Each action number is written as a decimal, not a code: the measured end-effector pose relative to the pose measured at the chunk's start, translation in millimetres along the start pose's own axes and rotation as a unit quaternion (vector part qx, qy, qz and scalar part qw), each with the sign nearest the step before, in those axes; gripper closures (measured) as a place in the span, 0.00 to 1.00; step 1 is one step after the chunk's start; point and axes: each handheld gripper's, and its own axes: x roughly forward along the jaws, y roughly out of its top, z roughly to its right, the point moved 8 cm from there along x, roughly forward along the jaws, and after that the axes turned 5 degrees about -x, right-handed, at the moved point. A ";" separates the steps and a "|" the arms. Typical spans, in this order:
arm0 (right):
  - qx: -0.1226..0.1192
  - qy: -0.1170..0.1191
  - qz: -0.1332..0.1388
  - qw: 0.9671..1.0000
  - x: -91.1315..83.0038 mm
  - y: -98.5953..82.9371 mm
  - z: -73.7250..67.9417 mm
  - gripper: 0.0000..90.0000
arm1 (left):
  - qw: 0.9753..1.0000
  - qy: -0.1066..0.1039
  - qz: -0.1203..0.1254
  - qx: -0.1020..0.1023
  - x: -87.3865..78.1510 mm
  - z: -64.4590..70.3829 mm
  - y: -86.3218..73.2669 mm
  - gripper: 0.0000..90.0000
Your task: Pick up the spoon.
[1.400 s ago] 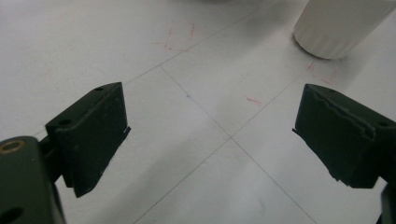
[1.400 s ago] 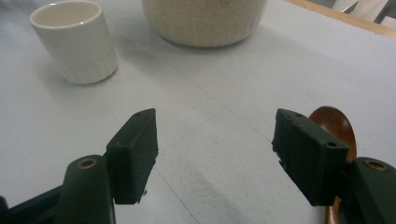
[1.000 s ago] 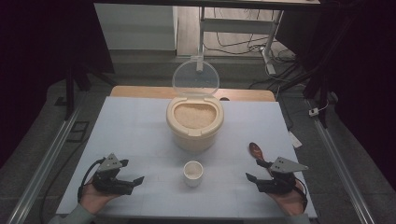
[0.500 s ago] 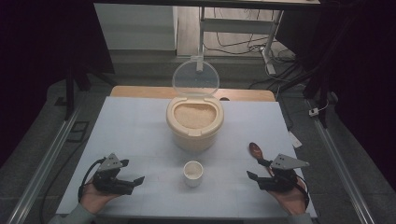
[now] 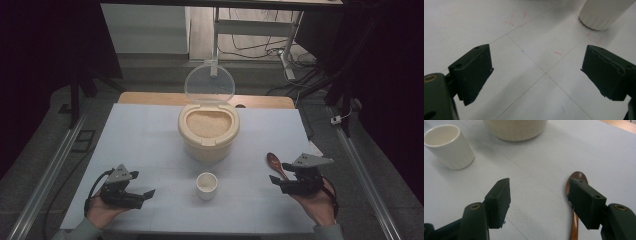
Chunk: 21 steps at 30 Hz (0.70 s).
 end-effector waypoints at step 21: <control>0.039 -0.030 -0.145 0.988 0.6 -17.2 34.3 0.39 | 1.000 0.001 -0.005 0.005 2.0 1.5 -1.6 0.10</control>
